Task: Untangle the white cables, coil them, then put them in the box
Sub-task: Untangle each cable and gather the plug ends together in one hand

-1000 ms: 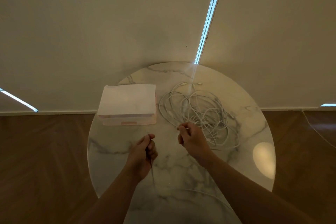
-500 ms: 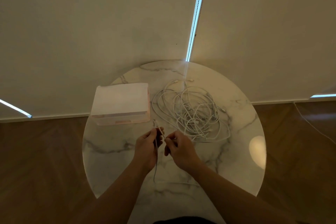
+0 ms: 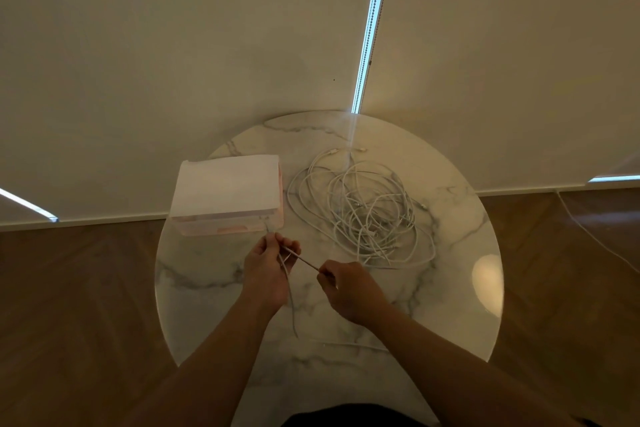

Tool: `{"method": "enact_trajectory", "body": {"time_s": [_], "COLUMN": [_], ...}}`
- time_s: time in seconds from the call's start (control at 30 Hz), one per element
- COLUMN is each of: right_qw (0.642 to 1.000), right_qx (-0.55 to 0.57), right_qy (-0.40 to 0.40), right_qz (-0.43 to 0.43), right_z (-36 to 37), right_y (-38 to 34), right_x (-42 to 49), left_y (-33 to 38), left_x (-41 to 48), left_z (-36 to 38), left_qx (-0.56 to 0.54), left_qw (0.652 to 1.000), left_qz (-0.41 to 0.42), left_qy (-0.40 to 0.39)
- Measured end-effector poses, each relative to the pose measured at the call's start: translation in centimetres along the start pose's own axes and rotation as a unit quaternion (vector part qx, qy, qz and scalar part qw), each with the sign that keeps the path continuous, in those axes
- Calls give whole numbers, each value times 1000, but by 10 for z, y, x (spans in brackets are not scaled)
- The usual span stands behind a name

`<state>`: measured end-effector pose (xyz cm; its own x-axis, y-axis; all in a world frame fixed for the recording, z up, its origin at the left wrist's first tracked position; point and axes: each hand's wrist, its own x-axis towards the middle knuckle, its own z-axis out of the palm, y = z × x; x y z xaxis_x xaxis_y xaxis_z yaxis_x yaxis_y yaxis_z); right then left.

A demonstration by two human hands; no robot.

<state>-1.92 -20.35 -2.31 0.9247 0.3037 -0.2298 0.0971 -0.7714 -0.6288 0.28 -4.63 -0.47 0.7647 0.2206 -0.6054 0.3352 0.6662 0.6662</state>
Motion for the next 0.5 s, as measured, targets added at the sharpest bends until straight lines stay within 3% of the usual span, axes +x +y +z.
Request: {"method": "enact_trajectory", "body": {"time_s": [0.1,0.3,0.5], "right_qw": [997,993,994], "right_qx": [-72,-109,-80], "right_qy": [-15,-40,-56], "right_qz": [-14,-21,-54], "right_z": [-3,-19,-27], "right_y": [15,30,20], "right_x": [2,12,20], "left_y": [11,33,28], "left_x": [3,16,14], "left_z": [-5,-25,-21], "left_qx": [-20,-60,-73], "left_qw": [1000,997,996], "left_qz": [7,46,33], "left_qy": [10,26,51]}}
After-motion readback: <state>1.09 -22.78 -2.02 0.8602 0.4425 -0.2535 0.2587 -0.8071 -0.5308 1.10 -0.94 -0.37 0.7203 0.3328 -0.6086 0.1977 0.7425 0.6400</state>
